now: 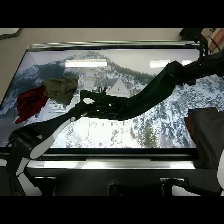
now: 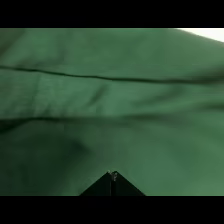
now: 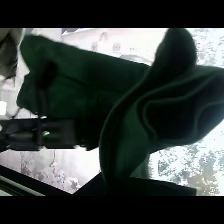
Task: Fold the shirts.
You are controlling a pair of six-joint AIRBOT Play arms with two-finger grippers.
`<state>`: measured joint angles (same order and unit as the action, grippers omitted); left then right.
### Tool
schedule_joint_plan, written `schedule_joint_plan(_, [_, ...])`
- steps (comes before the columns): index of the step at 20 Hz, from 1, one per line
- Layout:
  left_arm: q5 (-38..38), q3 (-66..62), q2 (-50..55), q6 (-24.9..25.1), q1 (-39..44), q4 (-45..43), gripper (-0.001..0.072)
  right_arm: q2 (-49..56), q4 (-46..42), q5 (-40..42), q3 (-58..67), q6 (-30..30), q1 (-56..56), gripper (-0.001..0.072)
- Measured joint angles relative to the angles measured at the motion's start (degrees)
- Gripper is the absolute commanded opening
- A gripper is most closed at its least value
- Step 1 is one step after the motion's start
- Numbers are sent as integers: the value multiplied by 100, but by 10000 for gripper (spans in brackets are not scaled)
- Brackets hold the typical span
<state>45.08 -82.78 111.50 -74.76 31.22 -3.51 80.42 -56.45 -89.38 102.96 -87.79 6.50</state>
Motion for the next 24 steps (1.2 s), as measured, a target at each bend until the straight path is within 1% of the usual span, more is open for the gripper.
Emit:
schedule_joint_plan(2, [153, -7, 190, 13, 212, 308, 32, -258, -114, -37, 0, -2, -201, 37])
schedule_joint_plan(6, [96, -31, 428, 63, 463, 1073, 31, -608, -155, -66, 0, -17, -557, 37])
schedule_joint_plan(8, [85, -98, 463, 260, 518, 1296, 29, -669, -170, -61, 0, -94, -649, 37])
schedule_joint_plan(10, [39, -142, 306, 546, 433, 1303, 28, -647, -170, -4, 0, -133, -702, 37])
schedule_joint_plan(12, [-146, -127, -85, 629, 192, 887, 28, -520, -103, 131, -9, -162, -721, 37])
schedule_joint_plan(14, [-256, -96, -654, 507, -251, 162, 28, -289, 74, 295, -11, -184, -769, 37])
schedule_joint_plan(17, [-420, -72, -1714, 131, -1241, -1047, 29, 254, 295, 704, -13, -199, -1169, 37])
schedule_joint_plan(19, [-413, -70, -2474, -13, -1967, -1596, 30, 699, 376, 1067, -13, -223, -1600, 38])
schedule_joint_plan(21, [-380, -61, -3204, -122, -2629, -1926, 30, 1235, 422, 1475, -13, -302, -2103, 39])
schedule_joint_plan(24, [-212, -63, -4194, -201, -3394, -2177, 31, 2024, 485, 1932, -13, -457, -2778, 39])
